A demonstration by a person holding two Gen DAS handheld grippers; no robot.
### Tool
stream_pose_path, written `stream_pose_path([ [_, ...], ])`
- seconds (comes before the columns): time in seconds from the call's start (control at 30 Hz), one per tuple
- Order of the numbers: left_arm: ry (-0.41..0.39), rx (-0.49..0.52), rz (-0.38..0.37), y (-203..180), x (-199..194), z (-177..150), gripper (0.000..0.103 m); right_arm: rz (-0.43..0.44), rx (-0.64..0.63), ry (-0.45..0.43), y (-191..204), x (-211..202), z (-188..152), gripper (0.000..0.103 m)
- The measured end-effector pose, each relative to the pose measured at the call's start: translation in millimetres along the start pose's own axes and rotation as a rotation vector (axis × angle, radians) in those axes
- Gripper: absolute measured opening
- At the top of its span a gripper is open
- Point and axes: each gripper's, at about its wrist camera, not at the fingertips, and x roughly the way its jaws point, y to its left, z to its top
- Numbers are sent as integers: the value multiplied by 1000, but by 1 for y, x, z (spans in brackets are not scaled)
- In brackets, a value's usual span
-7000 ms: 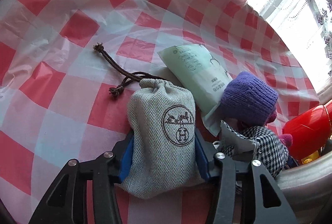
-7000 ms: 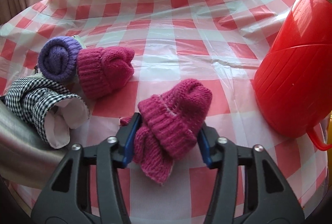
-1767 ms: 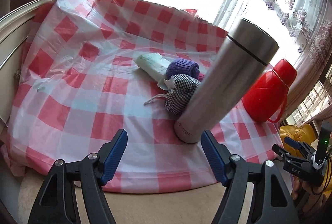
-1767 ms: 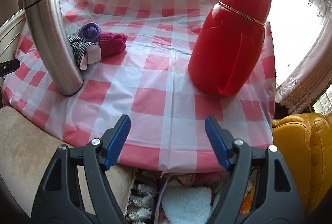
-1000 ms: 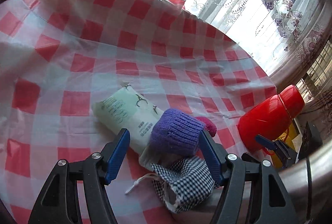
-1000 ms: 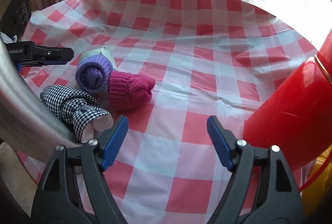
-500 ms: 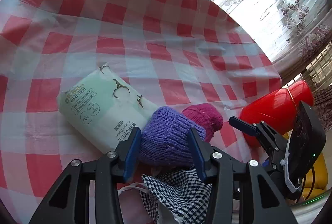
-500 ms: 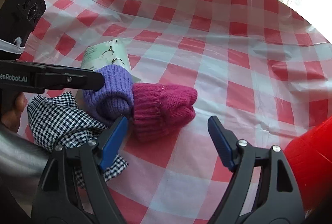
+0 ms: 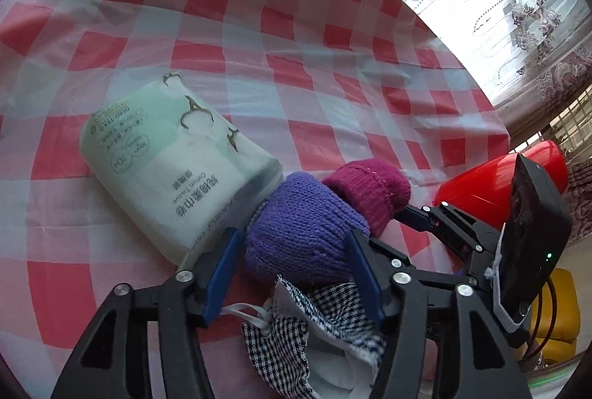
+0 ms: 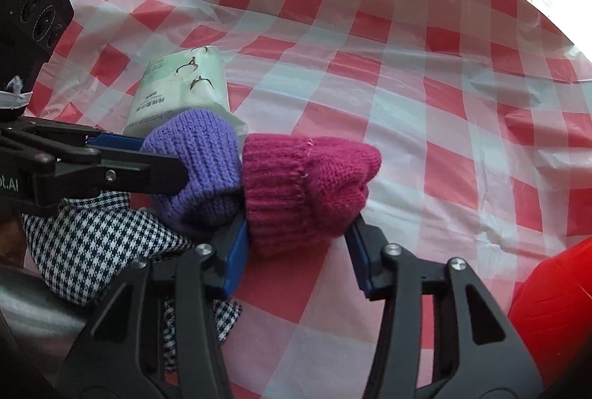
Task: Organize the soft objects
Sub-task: 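Grasp the purple knit glove with the left tool while the right tool grasps the pink knit glove, then carry the purple and pink gloves over the white box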
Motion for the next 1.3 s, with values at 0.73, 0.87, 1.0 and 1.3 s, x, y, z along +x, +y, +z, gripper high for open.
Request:
stream_pose_path([
  [0.73, -271, -57, 49, 6, -83, -12, 37, -153, 164, -86, -32, -63, -43, 39],
  [0.87, -321, -79, 159, 17, -101, -33, 37, -163, 176, -97, -27, -79, -60, 39],
  [1.0, -353, -129, 249, 31, -114, -60, 37, -159, 186, -95, -21, -91, -78, 39],
  [1.3, -384, -141, 365, 24, -138, -120, 37, -164, 206, -74, -9, -121, -134, 39],
])
